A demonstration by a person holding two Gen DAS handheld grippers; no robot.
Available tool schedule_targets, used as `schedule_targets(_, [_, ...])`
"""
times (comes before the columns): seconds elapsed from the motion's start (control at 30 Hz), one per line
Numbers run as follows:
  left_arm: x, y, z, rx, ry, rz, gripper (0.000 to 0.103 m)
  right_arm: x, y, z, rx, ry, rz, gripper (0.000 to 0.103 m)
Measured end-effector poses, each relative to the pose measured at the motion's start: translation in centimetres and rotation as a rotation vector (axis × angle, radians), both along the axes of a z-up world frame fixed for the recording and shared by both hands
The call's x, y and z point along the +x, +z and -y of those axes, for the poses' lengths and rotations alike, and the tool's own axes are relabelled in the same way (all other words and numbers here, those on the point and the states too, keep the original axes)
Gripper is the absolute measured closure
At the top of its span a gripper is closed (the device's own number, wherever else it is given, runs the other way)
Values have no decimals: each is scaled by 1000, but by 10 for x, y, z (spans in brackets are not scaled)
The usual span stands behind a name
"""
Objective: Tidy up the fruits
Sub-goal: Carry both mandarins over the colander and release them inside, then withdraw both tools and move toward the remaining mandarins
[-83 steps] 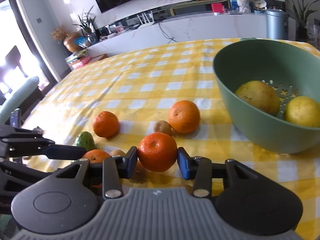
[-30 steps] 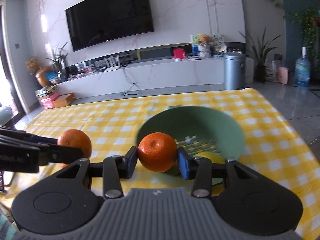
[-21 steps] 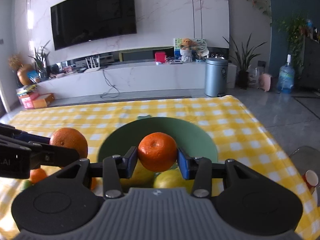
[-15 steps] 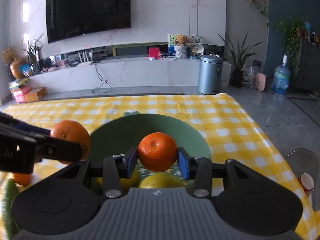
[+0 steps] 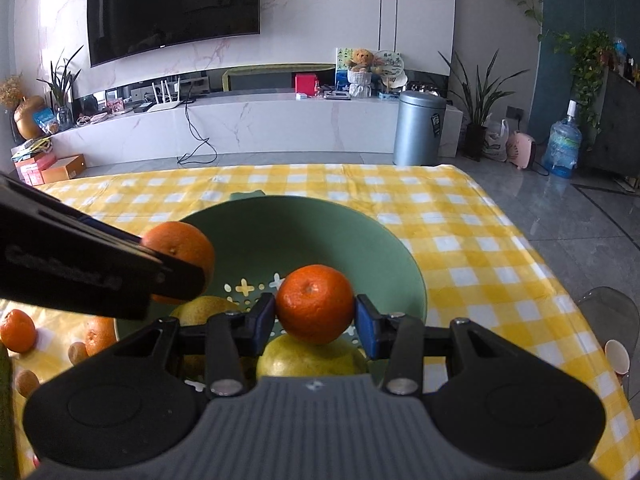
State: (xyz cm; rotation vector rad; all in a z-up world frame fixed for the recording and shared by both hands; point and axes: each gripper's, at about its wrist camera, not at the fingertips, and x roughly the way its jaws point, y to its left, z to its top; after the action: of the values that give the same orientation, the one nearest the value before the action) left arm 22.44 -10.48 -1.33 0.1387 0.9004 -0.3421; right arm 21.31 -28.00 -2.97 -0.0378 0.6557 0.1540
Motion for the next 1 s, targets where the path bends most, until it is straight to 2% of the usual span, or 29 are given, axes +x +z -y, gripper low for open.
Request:
schedule_targets(0.7, [8,-6,3,4,11,-4,54,-3,1,-2,3,14,18,62])
schedule_targets(1.0, [7,-1,7,32,26,44,52,-8,1,-6,-1,29,35,59])
